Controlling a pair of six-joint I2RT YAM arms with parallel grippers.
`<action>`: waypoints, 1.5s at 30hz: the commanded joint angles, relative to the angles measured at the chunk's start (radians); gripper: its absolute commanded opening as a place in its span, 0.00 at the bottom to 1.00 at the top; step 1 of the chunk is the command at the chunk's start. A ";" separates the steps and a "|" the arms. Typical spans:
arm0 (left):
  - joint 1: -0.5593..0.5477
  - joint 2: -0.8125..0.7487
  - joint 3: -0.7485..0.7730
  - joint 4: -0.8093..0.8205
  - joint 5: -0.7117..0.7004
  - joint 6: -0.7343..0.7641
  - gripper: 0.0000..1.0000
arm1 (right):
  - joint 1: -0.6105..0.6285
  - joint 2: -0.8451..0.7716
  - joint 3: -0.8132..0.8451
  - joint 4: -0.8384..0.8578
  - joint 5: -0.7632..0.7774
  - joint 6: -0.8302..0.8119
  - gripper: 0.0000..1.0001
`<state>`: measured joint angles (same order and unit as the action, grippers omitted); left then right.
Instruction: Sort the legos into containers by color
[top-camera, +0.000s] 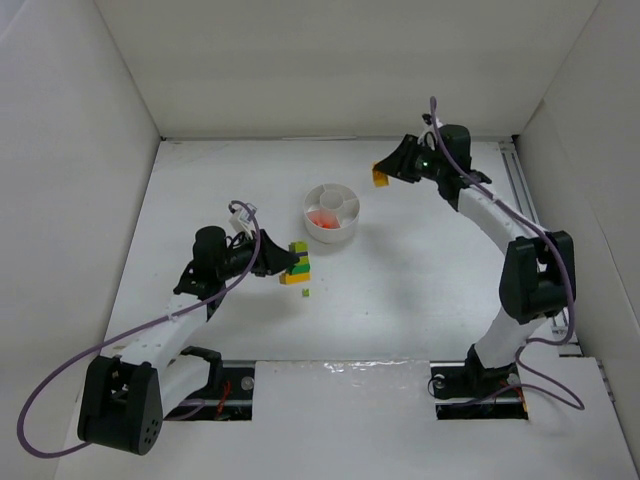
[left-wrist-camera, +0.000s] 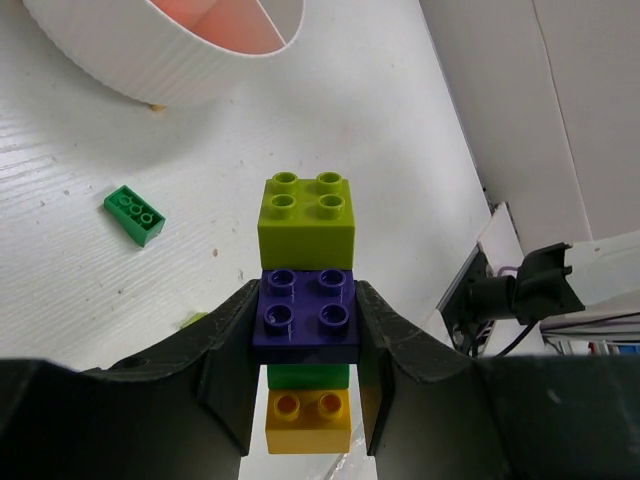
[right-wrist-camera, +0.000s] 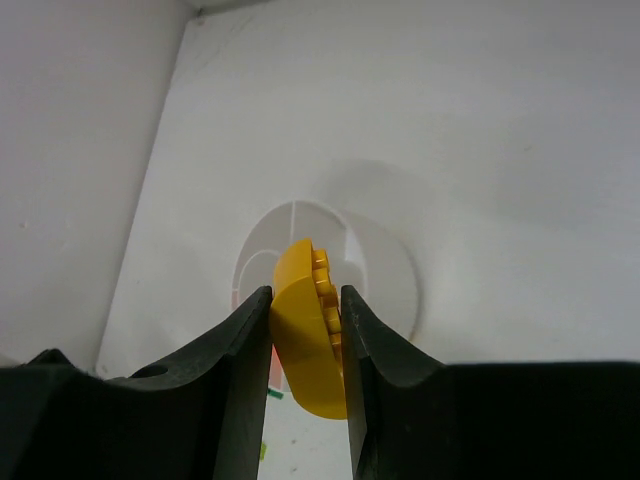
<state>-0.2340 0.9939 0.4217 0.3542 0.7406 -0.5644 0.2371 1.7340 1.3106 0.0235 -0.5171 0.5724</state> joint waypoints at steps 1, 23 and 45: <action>0.004 0.005 0.055 0.000 0.025 0.043 0.17 | -0.065 -0.086 0.075 -0.080 0.038 -0.094 0.00; 0.074 0.040 0.206 -0.053 -0.060 0.052 0.15 | 0.169 -0.235 -0.058 -0.339 0.557 0.550 0.00; 0.107 0.060 0.204 -0.041 -0.060 0.012 0.15 | 0.220 -0.053 0.026 -0.312 0.476 0.632 0.00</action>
<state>-0.1352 1.0634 0.5911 0.2626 0.6704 -0.5354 0.4469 1.6722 1.2709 -0.3290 -0.0319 1.1873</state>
